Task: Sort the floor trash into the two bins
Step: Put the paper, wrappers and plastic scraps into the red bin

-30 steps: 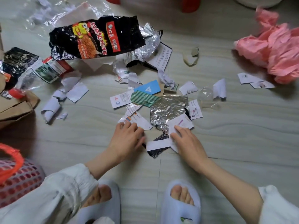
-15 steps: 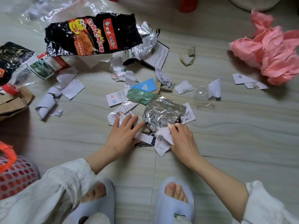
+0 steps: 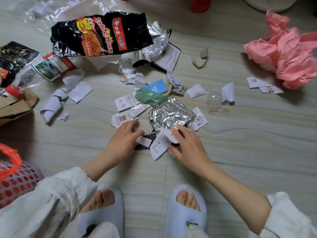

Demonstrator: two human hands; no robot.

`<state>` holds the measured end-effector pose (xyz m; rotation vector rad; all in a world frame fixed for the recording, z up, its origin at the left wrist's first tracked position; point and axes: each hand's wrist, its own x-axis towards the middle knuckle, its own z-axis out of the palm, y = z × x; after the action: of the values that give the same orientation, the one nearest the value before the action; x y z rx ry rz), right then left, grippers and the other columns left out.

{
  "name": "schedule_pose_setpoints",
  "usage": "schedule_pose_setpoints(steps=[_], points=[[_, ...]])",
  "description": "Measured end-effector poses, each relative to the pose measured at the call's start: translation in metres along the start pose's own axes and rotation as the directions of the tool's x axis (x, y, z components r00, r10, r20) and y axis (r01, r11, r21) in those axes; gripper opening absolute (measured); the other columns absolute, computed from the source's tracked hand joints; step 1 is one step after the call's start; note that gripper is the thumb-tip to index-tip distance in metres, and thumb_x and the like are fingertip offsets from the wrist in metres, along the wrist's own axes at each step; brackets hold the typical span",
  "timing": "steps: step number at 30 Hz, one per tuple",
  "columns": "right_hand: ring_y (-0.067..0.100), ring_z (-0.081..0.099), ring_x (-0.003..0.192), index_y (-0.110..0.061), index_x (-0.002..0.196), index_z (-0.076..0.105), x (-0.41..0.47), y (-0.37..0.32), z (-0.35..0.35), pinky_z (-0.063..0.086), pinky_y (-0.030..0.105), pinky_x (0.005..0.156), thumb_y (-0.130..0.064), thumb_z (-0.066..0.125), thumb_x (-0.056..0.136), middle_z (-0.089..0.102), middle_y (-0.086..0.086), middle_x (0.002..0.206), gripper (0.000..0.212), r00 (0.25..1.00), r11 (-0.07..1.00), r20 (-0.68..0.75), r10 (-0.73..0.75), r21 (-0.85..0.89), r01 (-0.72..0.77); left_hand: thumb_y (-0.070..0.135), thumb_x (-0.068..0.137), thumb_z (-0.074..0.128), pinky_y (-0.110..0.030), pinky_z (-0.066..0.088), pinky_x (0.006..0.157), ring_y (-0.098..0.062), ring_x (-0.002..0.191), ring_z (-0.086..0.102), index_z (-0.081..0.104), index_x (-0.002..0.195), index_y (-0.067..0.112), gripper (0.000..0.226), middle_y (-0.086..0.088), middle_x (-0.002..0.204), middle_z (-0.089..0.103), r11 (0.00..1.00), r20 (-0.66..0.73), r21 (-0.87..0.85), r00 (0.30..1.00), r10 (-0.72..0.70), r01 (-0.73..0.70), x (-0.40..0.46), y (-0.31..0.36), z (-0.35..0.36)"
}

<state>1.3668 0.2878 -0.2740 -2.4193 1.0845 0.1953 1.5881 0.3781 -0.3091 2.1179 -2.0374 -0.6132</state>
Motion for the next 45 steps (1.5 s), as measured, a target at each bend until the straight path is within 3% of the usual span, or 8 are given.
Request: schedule_pose_setpoints(steps=[3, 6, 8, 11, 16, 25, 35, 45], points=[[0.031, 0.042, 0.132, -0.01, 0.124, 0.058, -0.001, -0.019, 0.012, 0.044, 0.045, 0.095, -0.059, 0.032, 0.081, 0.045, 0.012, 0.142, 0.07, 0.984, 1.0, 0.179, -0.02, -0.008, 0.022, 0.014, 0.06, 0.084, -0.04, 0.049, 0.084, -0.038, 0.104, 0.056, 0.063, 0.1, 0.014, 0.046, -0.022, 0.119, 0.053, 0.999, 0.007, -0.033, 1.0, -0.005, 0.005, -0.005, 0.001, -0.002], [0.037, 0.058, 0.109, -0.007, 0.102, 0.067, 0.007, -0.029, 0.016, 0.054, 0.046, 0.083, -0.035, 0.049, 0.083, 0.061, 0.016, 0.116, 0.038, 0.993, 0.997, 0.109, 0.038, 0.062, -0.045, 0.022, 0.06, 0.084, -0.042, 0.048, 0.085, -0.039, 0.109, 0.053, 0.056, 0.105, 0.013, 0.053, -0.022, 0.124, 0.049, 0.999, -0.026, -0.008, 0.999, -0.045, 0.045, -0.007, 0.003, -0.003], [0.036, 0.052, 0.107, -0.006, 0.119, 0.055, 0.014, -0.031, 0.015, 0.048, 0.045, 0.089, -0.018, 0.059, 0.082, 0.054, 0.015, 0.117, 0.039, 0.996, 0.998, 0.079, 0.032, 0.046, -0.036, 0.029, 0.056, 0.086, -0.044, 0.047, 0.086, -0.04, 0.111, 0.053, 0.053, 0.107, 0.013, 0.063, -0.022, 0.124, 0.05, 0.99, -0.039, 0.019, 0.989, -0.14, 0.141, -0.009, 0.005, -0.001], [0.028, 0.04, 0.115, -0.01, 0.132, 0.035, 0.02, -0.036, 0.016, 0.035, 0.033, 0.098, -0.014, 0.058, 0.086, 0.04, 0.011, 0.125, 0.052, 0.979, 0.983, 0.139, 0.146, 0.09, -0.159, 0.035, 0.054, 0.085, -0.042, 0.045, 0.082, -0.038, 0.101, 0.052, 0.056, 0.099, 0.008, 0.06, -0.018, 0.112, 0.053, 0.962, -0.041, 0.042, 0.962, -0.269, 0.271, -0.01, 0.012, 0.0], [0.029, 0.05, 0.104, -0.011, 0.103, 0.045, 0.021, -0.041, 0.019, 0.037, 0.033, 0.083, -0.01, 0.052, 0.087, 0.052, 0.011, 0.112, 0.018, 0.947, 0.952, 0.229, 0.224, 0.155, -0.263, 0.022, 0.056, 0.083, -0.041, 0.043, 0.07, -0.035, 0.085, 0.052, 0.061, 0.08, 0.009, 0.036, -0.013, 0.092, 0.055, 0.945, 0.035, 0.132, 0.951, -0.306, 0.299, -0.001, 0.019, 0.0], [0.028, 0.047, 0.098, -0.01, 0.083, 0.056, 0.011, -0.015, 0.005, 0.035, 0.037, 0.079, -0.019, 0.055, 0.088, 0.057, 0.01, 0.097, 0.011, 0.971, 0.966, -0.033, 0.236, 0.113, -0.231, 0.009, 0.073, 0.071, -0.035, 0.043, 0.062, -0.034, 0.074, 0.059, 0.061, 0.082, 0.01, 0.013, -0.011, 0.075, 0.064, 0.967, 0.028, -0.152, 0.979, -0.202, 0.203, -0.011, 0.003, -0.018], [0.025, 0.046, 0.103, -0.002, 0.09, 0.057, 0.015, -0.005, 0.005, 0.033, 0.029, 0.087, -0.013, 0.055, 0.087, 0.053, 0.011, 0.104, 0.011, 0.957, 0.93, -0.036, 0.288, 0.25, -0.27, 0.009, 0.067, 0.077, -0.056, 0.036, 0.101, -0.05, 0.124, 0.036, 0.07, 0.087, 0.009, 0.021, -0.031, 0.134, 0.041, 0.944, 0.025, -0.113, 0.95, -0.311, 0.312, -0.001, -0.03, -0.03], [0.032, 0.03, 0.129, -0.002, 0.108, 0.063, 0.03, 0.036, -0.017, 0.026, 0.029, 0.105, -0.016, 0.055, 0.087, 0.037, 0.014, 0.141, 0.026, 0.832, 0.813, -0.044, 0.554, 0.244, -0.528, 0.001, 0.08, 0.057, -0.039, 0.036, 0.081, -0.034, 0.095, 0.043, 0.058, 0.09, 0.006, 0.011, -0.017, 0.103, 0.045, 0.898, -0.035, -0.139, 0.904, -0.426, 0.418, -0.007, -0.017, -0.022]])
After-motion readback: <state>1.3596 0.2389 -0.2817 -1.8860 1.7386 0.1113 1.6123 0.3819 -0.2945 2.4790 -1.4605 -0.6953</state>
